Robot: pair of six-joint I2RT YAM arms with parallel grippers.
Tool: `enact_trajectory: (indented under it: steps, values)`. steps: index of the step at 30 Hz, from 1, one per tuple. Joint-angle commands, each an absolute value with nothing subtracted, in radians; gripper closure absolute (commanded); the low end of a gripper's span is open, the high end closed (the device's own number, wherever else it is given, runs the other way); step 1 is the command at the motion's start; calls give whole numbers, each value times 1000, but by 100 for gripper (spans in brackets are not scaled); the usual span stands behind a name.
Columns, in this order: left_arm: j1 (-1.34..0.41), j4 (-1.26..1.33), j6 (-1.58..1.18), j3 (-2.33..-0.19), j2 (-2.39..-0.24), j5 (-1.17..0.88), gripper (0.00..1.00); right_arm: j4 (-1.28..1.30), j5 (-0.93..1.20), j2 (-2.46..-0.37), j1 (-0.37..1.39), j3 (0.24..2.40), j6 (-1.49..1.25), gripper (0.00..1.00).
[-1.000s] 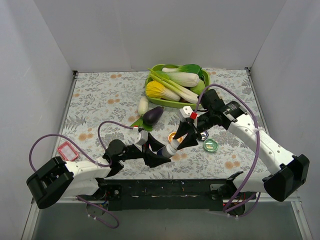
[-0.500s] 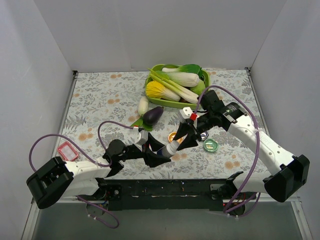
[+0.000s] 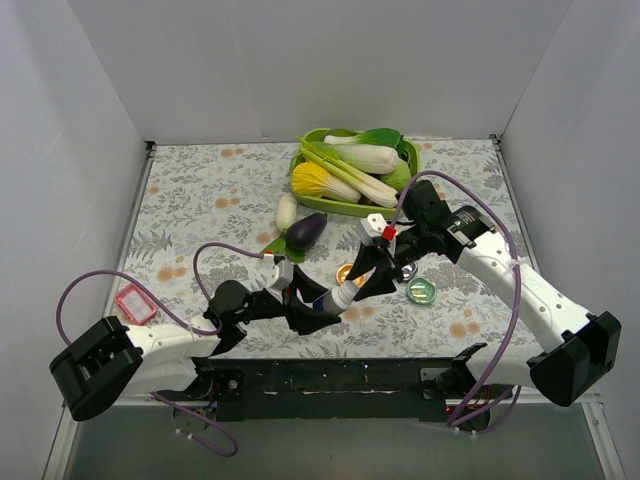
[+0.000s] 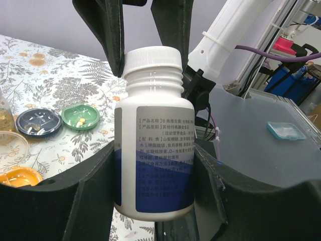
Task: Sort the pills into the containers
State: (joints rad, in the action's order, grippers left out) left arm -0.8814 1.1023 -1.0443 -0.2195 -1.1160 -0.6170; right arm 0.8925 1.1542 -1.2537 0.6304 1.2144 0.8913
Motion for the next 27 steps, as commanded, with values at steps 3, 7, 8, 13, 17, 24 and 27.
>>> enact_trajectory:
  steps: [3, 7, 8, 13, 17, 24, 27]
  values:
    - [-887, 1174, -1037, -227, -1065, -560, 100, 893, 1154, -1232, 640, 1198, 881, 72]
    - [-887, 1175, -1040, -225, -1063, -561, 100, 890, 1149, -1232, 638, 1203, 877, 72]
    - [-887, 1175, -1040, -225, -1065, -558, 100, 890, 1149, -1233, 638, 1203, 876, 72]
    - [-887, 1167, -1039, -235, -1065, -538, 100, 867, 1144, -1239, 638, 1186, 851, 71]
    - [-887, 1079, -1032, -284, -1074, -529, 100, 844, 1102, -1246, 646, 1181, 831, 71]
    - [-887, 925, -1031, -357, -1071, -496, 100, 802, 993, -1229, 655, 1164, 796, 71]
    - [-887, 945, -1037, -354, -1060, -477, 100, 763, 999, -1230, 655, 1148, 755, 71]
